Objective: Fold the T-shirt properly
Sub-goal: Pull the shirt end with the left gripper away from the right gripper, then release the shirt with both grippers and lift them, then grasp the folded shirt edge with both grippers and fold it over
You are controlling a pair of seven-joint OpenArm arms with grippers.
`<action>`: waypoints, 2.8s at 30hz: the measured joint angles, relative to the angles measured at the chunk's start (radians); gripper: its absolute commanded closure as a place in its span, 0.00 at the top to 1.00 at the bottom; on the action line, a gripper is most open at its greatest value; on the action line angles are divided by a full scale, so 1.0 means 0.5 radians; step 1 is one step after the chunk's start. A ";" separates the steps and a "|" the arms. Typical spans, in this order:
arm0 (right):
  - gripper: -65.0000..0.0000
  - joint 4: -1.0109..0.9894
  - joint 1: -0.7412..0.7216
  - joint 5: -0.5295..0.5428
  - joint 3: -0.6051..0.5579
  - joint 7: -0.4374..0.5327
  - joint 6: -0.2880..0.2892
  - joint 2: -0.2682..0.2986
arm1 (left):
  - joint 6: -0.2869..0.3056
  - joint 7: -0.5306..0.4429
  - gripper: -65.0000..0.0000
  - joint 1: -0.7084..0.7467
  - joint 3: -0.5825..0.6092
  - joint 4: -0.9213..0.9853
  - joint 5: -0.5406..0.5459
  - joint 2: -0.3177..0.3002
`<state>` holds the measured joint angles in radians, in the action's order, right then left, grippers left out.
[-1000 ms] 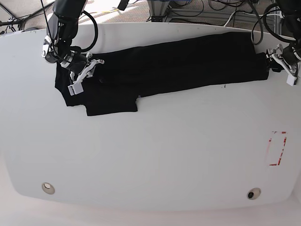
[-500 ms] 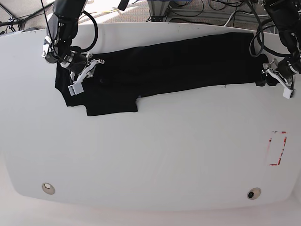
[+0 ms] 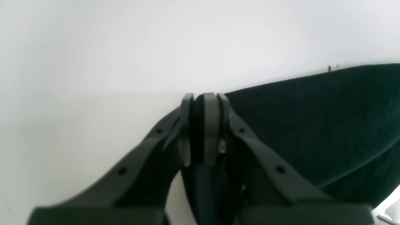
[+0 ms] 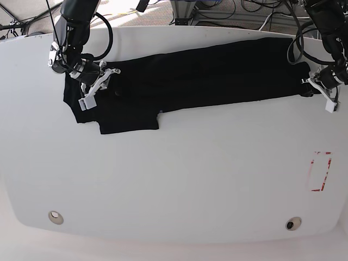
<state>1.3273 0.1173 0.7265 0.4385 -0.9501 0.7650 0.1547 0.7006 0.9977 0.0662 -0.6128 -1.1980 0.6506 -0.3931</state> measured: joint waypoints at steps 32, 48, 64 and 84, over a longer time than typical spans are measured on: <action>0.12 -0.003 -0.002 -0.001 -0.002 -0.003 -0.001 0.002 | -0.005 0.021 0.03 0.538 -0.037 -1.437 0.092 0.131; 0.12 -0.010 -0.033 -0.017 -0.003 -0.027 -0.003 0.007 | -0.007 0.043 0.04 0.749 -0.160 -1.102 -0.005 0.124; 0.12 -0.011 -0.034 -0.016 -0.007 -0.026 -0.006 0.007 | -0.008 0.052 0.40 0.618 -0.075 -0.822 -0.369 0.108; 0.42 0.665 0.076 -0.133 0.044 -0.591 -0.137 -0.010 | -0.008 0.562 0.57 0.364 0.028 -1.452 0.288 0.204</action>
<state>1.6596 0.1555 0.6601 0.4606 -1.2453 0.6964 0.1497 0.6968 1.2789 0.2481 -0.5987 -1.9240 0.7944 -0.2913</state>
